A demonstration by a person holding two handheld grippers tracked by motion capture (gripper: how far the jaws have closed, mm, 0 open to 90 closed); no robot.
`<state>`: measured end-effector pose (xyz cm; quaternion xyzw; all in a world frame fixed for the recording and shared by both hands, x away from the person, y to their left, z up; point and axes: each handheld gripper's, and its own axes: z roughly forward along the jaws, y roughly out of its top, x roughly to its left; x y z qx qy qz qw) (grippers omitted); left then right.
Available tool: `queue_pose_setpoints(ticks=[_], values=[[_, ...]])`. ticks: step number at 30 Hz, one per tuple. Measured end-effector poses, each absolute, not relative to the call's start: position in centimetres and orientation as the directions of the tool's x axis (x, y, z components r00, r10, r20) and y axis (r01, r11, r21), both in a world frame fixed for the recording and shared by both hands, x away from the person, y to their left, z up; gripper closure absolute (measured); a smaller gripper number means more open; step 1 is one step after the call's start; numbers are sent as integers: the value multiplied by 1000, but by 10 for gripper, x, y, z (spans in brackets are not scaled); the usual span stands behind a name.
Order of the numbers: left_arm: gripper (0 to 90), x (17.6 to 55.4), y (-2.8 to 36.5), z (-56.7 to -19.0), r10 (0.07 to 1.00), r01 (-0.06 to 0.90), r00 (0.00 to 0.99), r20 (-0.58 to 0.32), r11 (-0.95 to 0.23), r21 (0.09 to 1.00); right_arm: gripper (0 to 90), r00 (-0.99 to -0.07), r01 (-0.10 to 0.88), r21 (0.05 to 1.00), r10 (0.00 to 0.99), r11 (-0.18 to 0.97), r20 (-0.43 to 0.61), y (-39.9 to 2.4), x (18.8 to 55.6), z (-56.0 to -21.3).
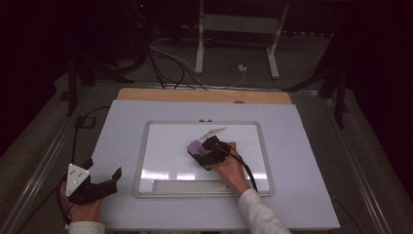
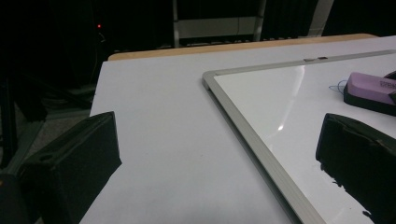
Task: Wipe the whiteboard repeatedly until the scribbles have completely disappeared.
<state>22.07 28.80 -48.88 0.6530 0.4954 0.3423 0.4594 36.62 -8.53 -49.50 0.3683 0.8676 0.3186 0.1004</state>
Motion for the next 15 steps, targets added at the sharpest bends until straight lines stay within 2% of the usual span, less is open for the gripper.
queue_pose_setpoints(ticks=[3,12,15], values=[[6,220,288,-488,962,331,273,-7,-87,940,413,-692,585,630,719,511,61,-89,371,-496],[6,220,289,-488,962,332,274,-9,-86,939,414,-476,688,635,879,351,29,-126,398,-496],[6,221,288,-489,961,331,277,-9,-87,939,413,-467,694,633,884,344,32,-127,399,-496]])
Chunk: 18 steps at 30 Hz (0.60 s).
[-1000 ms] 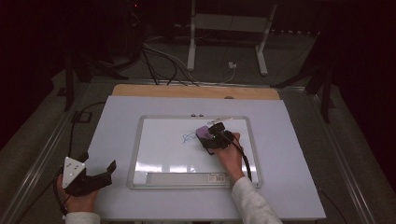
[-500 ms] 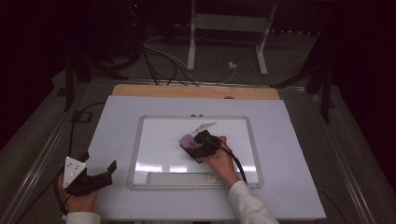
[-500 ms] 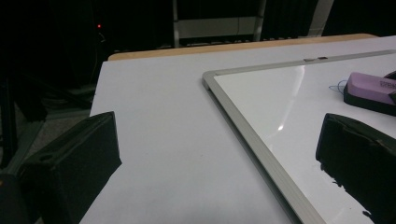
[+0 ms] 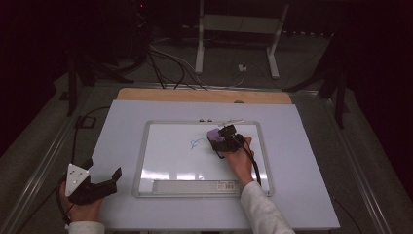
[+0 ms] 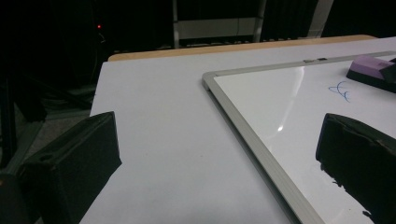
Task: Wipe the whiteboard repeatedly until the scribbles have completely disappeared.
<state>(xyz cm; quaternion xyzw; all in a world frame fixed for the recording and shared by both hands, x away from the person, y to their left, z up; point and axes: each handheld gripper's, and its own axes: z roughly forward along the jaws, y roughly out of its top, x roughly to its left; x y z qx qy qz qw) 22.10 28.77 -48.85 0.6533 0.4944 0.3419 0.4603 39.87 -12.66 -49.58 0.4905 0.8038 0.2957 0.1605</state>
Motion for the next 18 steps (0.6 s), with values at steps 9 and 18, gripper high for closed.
queue_pose_setpoints(ticks=[9,18], values=[[6,221,287,-489,961,334,277,-7,-89,938,413,-619,636,626,782,452,64,-93,380,-496],[6,220,288,-488,961,330,276,-8,-87,940,414,-671,592,630,740,503,39,-78,377,-495]])
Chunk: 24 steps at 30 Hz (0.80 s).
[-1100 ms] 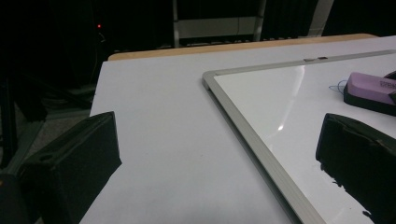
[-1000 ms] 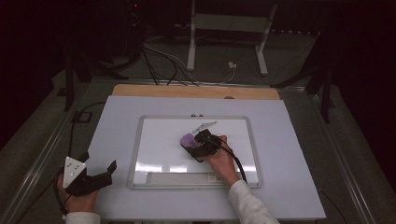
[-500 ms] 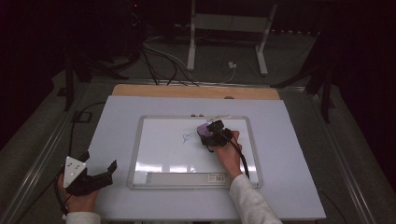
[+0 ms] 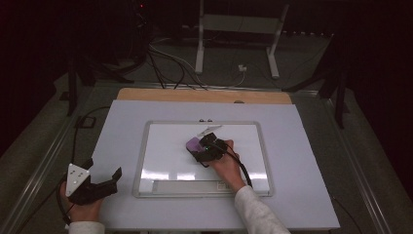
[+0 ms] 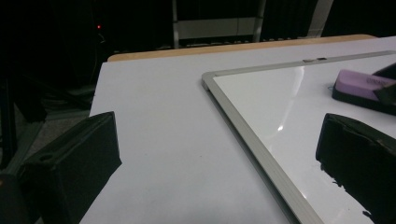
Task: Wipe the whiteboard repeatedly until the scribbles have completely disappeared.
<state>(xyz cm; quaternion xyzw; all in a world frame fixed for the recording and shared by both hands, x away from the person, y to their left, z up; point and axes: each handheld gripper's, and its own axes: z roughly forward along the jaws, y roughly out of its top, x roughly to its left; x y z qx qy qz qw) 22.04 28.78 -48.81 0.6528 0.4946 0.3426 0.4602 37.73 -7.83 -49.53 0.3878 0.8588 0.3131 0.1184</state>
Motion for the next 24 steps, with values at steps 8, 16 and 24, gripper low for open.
queue_pose_setpoints(ticks=[8,16,24], values=[[6,221,288,-488,961,332,276,-11,-85,940,414,-504,666,631,864,398,-14,-104,404,-495],[6,221,287,-488,960,331,280,-7,-90,939,413,-590,632,631,808,450,14,-86,395,-495],[6,220,288,-488,961,329,278,-10,-86,940,413,-693,581,623,719,523,43,-65,389,-495]])
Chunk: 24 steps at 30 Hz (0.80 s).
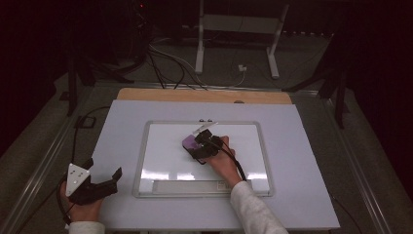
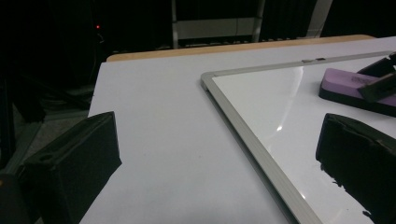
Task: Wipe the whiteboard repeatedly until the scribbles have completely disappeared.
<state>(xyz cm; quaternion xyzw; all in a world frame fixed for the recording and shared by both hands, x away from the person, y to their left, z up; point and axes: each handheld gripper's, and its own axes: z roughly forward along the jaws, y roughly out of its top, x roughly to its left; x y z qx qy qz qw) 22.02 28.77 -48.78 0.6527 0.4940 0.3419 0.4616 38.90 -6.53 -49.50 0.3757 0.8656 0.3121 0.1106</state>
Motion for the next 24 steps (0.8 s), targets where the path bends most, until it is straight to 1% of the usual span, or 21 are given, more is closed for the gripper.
queue_pose_setpoints(ticks=[7,10,11,13,19,20,22,24], values=[[6,221,289,-489,960,332,279,-15,-81,940,414,-523,664,631,852,402,8,-91,409,-496],[6,221,289,-489,960,332,279,-16,-81,940,413,-487,687,630,873,361,31,-96,412,-496],[6,221,288,-489,960,332,279,-17,-80,940,413,-489,681,632,872,369,17,-95,411,-496],[6,221,288,-489,960,335,281,-14,-84,938,413,-522,674,630,852,386,37,-89,408,-496],[5,221,288,-489,960,333,281,-14,-84,939,412,-665,612,626,744,484,74,-60,393,-496],[6,221,288,-489,960,333,280,-15,-82,939,412,-680,600,624,730,501,68,-57,392,-496],[6,220,289,-489,960,333,278,-15,-82,939,413,-682,600,622,728,504,69,-57,393,-496],[6,220,289,-488,961,331,278,-17,-79,940,413,-646,613,625,762,483,45,-62,398,-496]])
